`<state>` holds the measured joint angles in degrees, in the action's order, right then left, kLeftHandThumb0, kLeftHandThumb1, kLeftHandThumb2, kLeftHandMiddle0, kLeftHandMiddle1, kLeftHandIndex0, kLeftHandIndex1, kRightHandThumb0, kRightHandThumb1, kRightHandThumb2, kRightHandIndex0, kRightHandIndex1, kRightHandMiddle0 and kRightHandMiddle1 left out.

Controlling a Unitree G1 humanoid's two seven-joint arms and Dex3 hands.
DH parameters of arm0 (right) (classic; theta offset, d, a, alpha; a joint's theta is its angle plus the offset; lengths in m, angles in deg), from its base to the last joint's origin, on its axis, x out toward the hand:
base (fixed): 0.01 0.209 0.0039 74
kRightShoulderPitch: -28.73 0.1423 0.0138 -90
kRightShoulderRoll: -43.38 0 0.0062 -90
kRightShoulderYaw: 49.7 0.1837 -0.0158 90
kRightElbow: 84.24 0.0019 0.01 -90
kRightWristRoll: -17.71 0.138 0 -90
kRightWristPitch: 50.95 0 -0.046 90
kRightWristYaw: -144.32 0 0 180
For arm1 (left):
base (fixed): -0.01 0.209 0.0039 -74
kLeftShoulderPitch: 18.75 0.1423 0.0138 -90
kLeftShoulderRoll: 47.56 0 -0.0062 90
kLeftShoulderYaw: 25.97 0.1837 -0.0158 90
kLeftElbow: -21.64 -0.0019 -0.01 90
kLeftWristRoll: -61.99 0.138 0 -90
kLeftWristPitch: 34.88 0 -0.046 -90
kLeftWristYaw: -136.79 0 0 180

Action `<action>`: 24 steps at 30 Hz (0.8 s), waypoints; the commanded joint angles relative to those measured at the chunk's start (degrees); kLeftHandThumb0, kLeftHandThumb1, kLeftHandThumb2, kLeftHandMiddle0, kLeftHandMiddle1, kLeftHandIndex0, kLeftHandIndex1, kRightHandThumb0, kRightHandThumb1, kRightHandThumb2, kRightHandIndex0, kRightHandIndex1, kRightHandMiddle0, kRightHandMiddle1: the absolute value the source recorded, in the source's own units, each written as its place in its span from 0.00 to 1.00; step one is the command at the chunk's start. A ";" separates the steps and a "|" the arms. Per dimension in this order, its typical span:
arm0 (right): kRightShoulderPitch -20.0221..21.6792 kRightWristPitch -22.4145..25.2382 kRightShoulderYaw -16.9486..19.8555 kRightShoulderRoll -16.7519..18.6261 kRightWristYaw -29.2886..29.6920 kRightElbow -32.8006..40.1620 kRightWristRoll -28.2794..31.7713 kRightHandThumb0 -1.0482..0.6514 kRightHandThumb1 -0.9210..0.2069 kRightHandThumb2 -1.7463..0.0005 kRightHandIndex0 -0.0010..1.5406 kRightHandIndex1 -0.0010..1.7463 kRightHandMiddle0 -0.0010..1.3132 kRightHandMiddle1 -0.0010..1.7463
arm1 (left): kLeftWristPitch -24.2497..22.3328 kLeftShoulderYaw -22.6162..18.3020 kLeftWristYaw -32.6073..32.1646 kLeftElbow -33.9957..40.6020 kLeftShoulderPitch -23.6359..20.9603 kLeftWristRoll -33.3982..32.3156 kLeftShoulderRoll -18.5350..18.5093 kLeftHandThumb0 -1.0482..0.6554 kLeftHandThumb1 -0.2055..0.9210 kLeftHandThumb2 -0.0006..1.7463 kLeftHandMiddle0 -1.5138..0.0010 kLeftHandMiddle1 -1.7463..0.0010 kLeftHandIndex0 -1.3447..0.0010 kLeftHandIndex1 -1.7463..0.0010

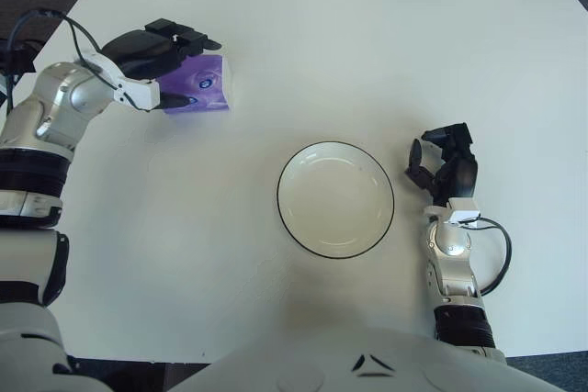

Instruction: Put the tissue paper into the plate.

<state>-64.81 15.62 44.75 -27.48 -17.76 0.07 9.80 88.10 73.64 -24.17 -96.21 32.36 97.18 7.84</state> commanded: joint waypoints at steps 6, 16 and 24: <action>-5.02 1.25 -0.64 1.14 -0.27 -6.32 -0.11 0.38 0.29 0.44 0.36 0.78 0.30 1.00 | -1.37 1.81 -1.70 -0.37 -1.26 3.41 -0.48 0.02 0.60 0.49 1.00 1.00 1.00 1.00; -5.24 1.43 -0.66 1.26 -0.02 -6.03 -0.31 0.38 0.29 0.44 0.35 0.78 0.30 1.00 | -1.67 2.85 -1.08 -0.47 -1.56 2.97 -0.15 0.02 0.61 0.49 1.00 1.00 1.00 1.00; -5.43 1.35 -0.70 1.33 0.21 -5.93 -0.47 0.38 0.28 0.45 0.36 0.77 0.29 1.00 | -1.24 4.39 -1.07 -2.87 -2.49 3.06 0.87 0.02 0.61 0.48 1.00 1.00 1.00 1.00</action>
<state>-64.82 15.37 44.76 -27.48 -17.71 0.07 9.87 86.80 76.95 -25.37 -97.64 30.78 99.71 8.22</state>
